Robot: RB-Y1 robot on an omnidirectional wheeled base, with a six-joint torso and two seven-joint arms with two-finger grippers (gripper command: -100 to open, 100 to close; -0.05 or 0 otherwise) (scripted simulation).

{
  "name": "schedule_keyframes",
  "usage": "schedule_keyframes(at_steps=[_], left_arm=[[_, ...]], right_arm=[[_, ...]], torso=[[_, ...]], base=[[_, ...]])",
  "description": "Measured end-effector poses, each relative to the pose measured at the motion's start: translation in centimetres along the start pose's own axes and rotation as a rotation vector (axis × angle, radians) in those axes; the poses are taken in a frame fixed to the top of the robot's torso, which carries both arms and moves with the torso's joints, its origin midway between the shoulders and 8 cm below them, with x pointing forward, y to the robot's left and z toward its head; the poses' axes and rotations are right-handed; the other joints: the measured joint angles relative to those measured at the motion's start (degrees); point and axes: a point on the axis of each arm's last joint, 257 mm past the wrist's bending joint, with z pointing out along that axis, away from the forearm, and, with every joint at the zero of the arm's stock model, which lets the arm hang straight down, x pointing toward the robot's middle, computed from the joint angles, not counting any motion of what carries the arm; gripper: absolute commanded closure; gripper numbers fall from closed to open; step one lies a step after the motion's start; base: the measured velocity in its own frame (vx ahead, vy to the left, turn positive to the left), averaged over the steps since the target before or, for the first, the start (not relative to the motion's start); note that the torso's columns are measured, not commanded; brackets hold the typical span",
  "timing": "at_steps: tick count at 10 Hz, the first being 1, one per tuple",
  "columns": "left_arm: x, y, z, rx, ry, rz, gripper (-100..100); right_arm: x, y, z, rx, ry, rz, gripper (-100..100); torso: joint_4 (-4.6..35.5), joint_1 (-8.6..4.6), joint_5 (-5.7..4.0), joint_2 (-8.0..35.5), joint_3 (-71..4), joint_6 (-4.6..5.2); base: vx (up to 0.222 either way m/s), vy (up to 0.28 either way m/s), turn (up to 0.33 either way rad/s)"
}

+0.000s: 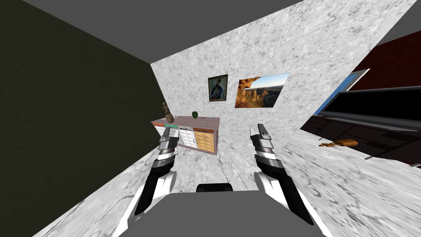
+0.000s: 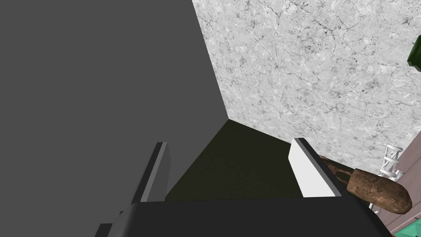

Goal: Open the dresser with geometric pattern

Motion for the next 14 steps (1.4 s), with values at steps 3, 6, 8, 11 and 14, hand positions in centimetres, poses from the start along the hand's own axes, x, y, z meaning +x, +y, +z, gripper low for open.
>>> schedule_keyframes(at_steps=[3, 6, 8, 11, 14], left_arm=[[0.0, 0.0, 0.0, 0.0, 0.0, 0.0, 0], [0.0, 0.0, 0.0, 0.0, 0.0, 0.0, 0], [0.0, 0.0, 0.0, 0.0, 0.0, 0.0, 0], [0.2, 0.2, -0.1, -0.003, 0.016, 0.007, -100], [0.9, 1.3, -0.5, -0.009, 0.07, 0.035, -100]], right_arm=[[0.0, 0.0, 0.0, 0.0, 0.0, 0.0, 0], [0.0, 0.0, 0.0, 0.0, 0.0, 0.0, 0], [0.0, 0.0, 0.0, 0.0, 0.0, 0.0, 0], [0.0, 0.0, 0.0, 0.0, 0.0, 0.0, 0], [0.0, 0.0, 0.0, 0.0, 0.0, 0.0, 0]], torso=[[10.06, 0.0, 0.0, 10.03, -20.14, 0.0], [22.68, 0.0, 0.0, 22.69, -45.36, 0.0], [31.14, 0.0, 0.0, 31.16, -62.27, 0.0], [41.48, 0.02, 0.01, 41.51, -83.16, 0.0], [42.22, -0.01, 0.0, 42.11, -84.66, 0.0]], base=[[0.0, 0.0, 0.0], [0.0, 0.0, 0.0], [0.0, 0.0, 0.0], [0.018, 0.0, -0.013], [0.08, 0.004, -0.037]])
